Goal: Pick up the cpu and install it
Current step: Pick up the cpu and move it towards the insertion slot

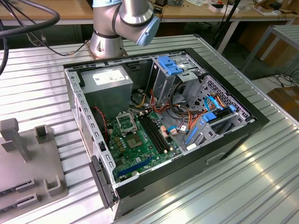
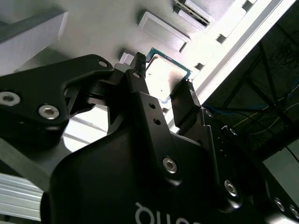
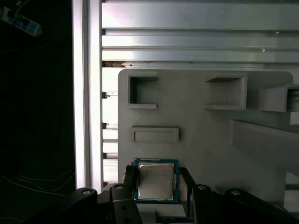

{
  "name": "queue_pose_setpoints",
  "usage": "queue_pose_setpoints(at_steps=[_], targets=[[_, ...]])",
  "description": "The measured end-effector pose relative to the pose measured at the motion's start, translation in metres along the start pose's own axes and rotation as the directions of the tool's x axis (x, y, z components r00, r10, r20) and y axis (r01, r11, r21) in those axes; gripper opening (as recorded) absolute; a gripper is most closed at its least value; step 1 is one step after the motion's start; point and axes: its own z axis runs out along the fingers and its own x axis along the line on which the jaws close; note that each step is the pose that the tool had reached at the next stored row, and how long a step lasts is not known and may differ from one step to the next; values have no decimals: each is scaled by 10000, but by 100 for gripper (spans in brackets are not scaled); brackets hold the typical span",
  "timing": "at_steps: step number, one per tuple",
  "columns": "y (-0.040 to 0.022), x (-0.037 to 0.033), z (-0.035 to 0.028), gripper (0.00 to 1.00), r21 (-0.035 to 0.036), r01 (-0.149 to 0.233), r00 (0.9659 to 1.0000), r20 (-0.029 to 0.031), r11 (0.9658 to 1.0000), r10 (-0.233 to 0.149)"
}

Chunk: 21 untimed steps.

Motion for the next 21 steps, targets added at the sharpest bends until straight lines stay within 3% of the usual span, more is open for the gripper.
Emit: queue_pose_setpoints(at_steps=[21], targets=[[-3, 3, -86, 47, 1, 0, 10000, -1, 10000, 0]])
